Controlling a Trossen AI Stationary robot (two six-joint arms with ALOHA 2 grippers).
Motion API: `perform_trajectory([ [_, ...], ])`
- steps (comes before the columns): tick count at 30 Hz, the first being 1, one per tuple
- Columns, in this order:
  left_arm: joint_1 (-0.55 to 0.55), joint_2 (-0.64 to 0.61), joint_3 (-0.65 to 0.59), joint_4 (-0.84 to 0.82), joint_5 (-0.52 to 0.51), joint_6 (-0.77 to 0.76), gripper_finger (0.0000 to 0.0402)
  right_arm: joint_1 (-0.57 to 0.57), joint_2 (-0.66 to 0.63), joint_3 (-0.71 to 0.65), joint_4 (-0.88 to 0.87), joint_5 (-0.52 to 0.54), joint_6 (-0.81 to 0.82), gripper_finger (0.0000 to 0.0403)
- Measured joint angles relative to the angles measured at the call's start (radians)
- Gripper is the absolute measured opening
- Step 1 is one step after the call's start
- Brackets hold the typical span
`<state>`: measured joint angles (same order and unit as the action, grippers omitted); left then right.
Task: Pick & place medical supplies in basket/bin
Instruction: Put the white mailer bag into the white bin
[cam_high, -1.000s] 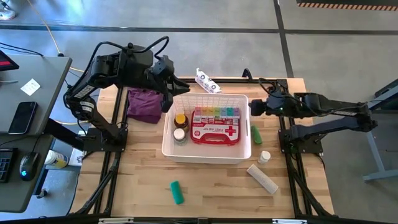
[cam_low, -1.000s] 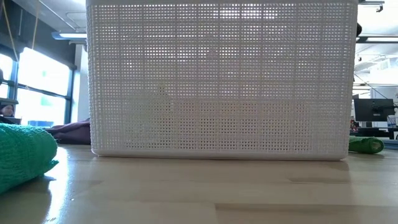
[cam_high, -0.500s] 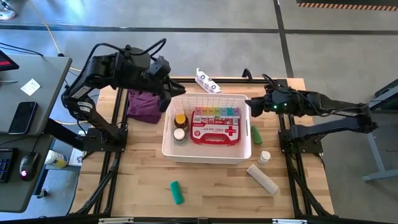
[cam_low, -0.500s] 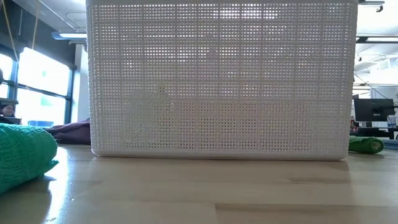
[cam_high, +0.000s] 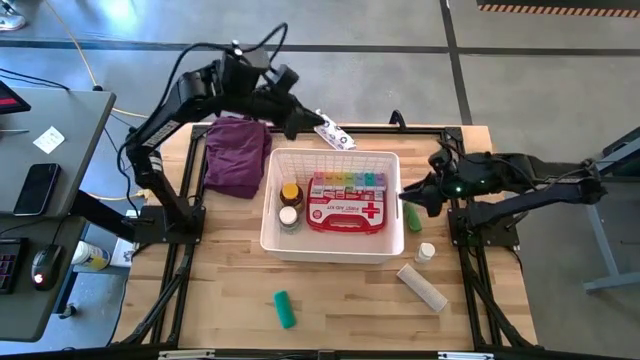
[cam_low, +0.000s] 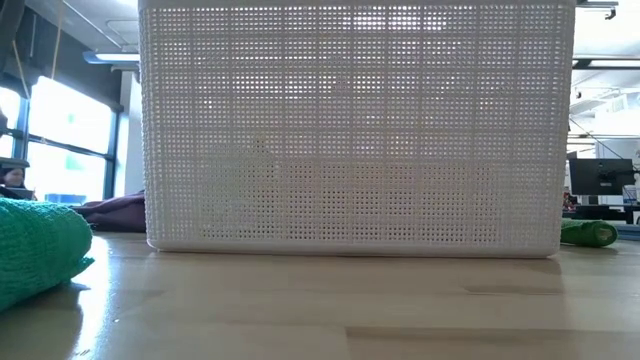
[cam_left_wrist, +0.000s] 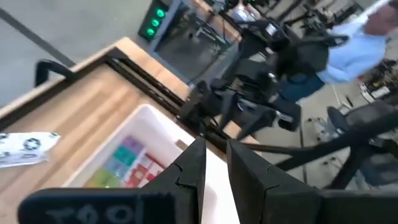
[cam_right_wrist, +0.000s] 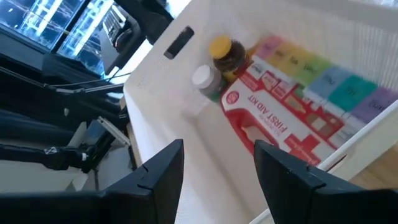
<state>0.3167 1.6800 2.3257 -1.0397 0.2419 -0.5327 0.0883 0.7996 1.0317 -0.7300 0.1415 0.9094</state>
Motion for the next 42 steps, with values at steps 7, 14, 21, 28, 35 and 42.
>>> perform_trajectory([
  [7,0.057,0.007,0.001,-0.009,-0.072,0.003,0.0099,0.012,-0.03,0.001,0.03,0.063,-0.089,0.0185],
  [14,0.271,0.069,0.002,0.005,0.074,0.084,0.0146,0.01,-0.035,0.002,0.083,0.175,-0.126,0.0185],
  [21,0.501,0.205,0.0,-0.051,0.327,0.188,0.0243,-0.028,-0.033,0.002,0.105,0.491,-0.069,0.0185],
  [28,0.653,0.332,0.0,-0.078,0.347,0.328,0.0279,-0.121,-0.029,0.002,0.126,0.538,-0.032,0.0185],
  [35,0.623,0.443,0.001,-0.059,0.347,0.295,0.0273,-0.181,0.017,0.002,0.141,0.534,0.061,0.0185],
  [42,0.554,0.497,0.002,-0.063,0.141,0.296,0.0269,-0.211,0.082,0.001,0.227,0.443,0.055,0.0185],
])
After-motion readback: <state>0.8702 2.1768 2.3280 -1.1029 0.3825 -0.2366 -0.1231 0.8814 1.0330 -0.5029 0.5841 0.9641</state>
